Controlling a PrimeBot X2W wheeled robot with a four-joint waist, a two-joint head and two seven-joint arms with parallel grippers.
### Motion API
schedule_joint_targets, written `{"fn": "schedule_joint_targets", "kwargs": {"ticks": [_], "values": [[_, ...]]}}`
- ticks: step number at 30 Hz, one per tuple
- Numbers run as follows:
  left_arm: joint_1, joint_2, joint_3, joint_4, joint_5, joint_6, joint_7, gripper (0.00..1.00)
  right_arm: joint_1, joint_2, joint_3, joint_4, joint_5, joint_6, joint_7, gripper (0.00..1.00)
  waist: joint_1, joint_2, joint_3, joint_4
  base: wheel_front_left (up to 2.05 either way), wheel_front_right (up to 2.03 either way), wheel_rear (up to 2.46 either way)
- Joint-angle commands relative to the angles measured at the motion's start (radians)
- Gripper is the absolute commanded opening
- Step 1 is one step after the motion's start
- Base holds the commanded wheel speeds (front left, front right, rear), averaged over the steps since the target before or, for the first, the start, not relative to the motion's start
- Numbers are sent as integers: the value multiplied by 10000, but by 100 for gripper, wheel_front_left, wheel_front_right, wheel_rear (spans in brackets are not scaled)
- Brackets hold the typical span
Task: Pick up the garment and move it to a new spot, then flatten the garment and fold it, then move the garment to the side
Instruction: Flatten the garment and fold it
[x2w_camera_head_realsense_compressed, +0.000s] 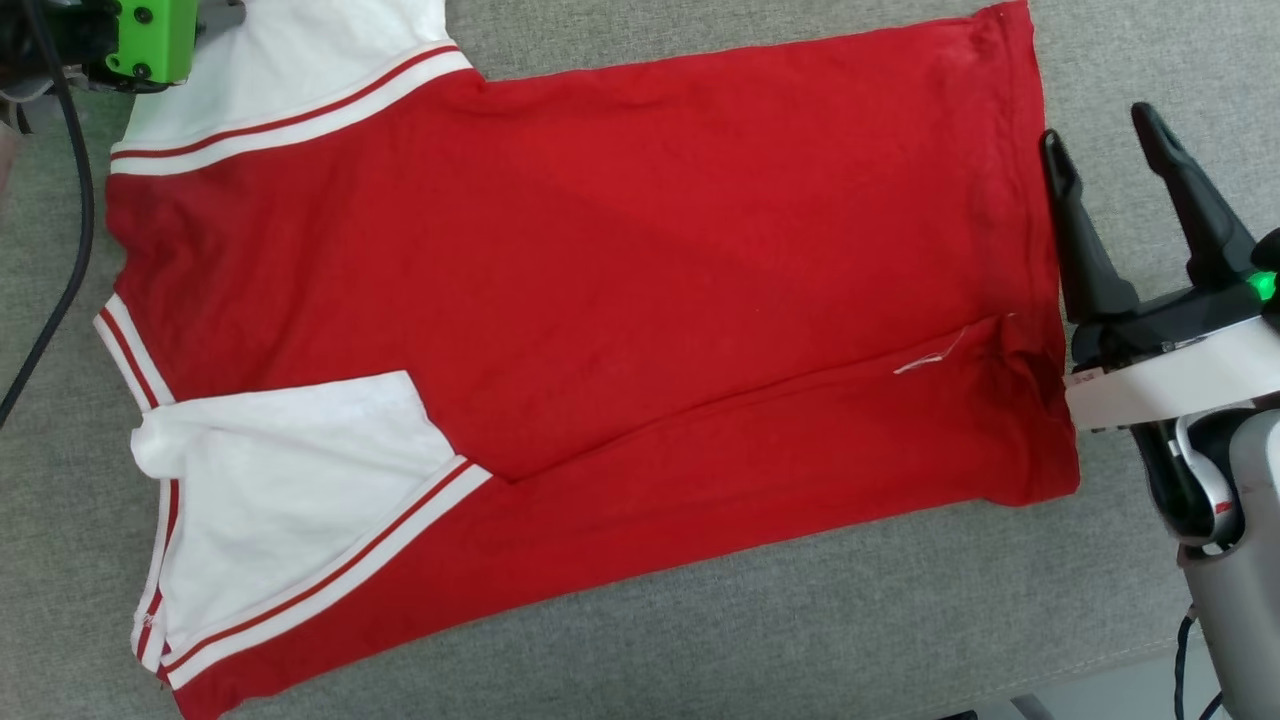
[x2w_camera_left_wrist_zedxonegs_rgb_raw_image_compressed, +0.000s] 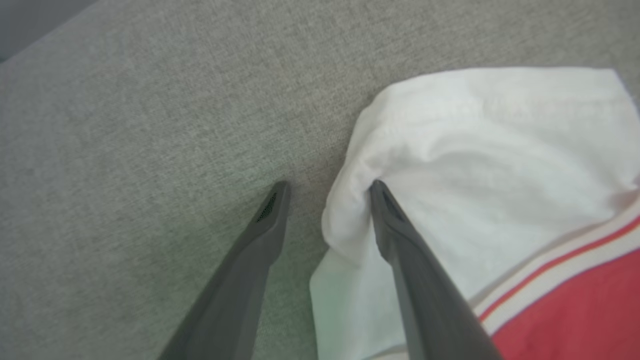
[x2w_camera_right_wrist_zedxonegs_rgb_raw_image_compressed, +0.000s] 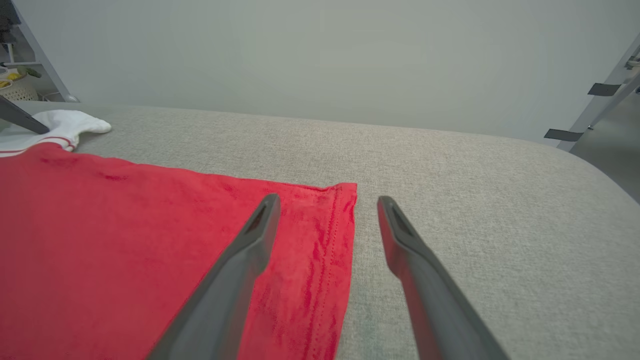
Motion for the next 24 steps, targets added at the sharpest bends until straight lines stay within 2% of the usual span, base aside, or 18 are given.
{"fn": "schedule_joint_targets", "kwargs": {"ticks": [1, 7, 11, 12, 13, 18, 24], "values": [[472, -81, -337, 234, 70, -82, -75, 0, -254, -66, -69, 6, -3, -6, -92, 100, -1, -1, -131, 109, 0, 0, 0], [562, -127, -301, -3, 123, -210, -1386, 0, -1023, -695, -500, 81, 338, -6, 142, 100, -1, -1, -758, 520, 0, 0, 0], [796, -187, -500, -470, 124, -259, -2097, 0, -1825, -1605, -455, 222, 753, -6, 981, 100, -1, -1, -1182, 878, 0, 0, 0], [878, -200, -556, -624, 117, -265, -2300, 0, -2060, -1837, -355, 297, 914, -6, 1381, 100, -1, -1, -1288, 974, 0, 0, 0], [1021, -218, -653, -932, 114, -271, -2659, 0, -2471, -2286, -68, 474, 1156, -6, 2259, 100, -1, -1, -1441, 1144, 0, 0, 0], [1363, -433, -755, -1598, 31, -276, -3530, 0, -3553, -3302, 891, 1021, 1982, -6, 4408, 100, -1, -1, -1643, 1603, 0, 0, 0], [1425, -670, -952, -2060, 204, -278, -3990, 0, -4535, -3981, 2088, 2090, 3304, -6, 7481, 100, -1, -1, -1557, 2030, 0, 0, 0]]}}
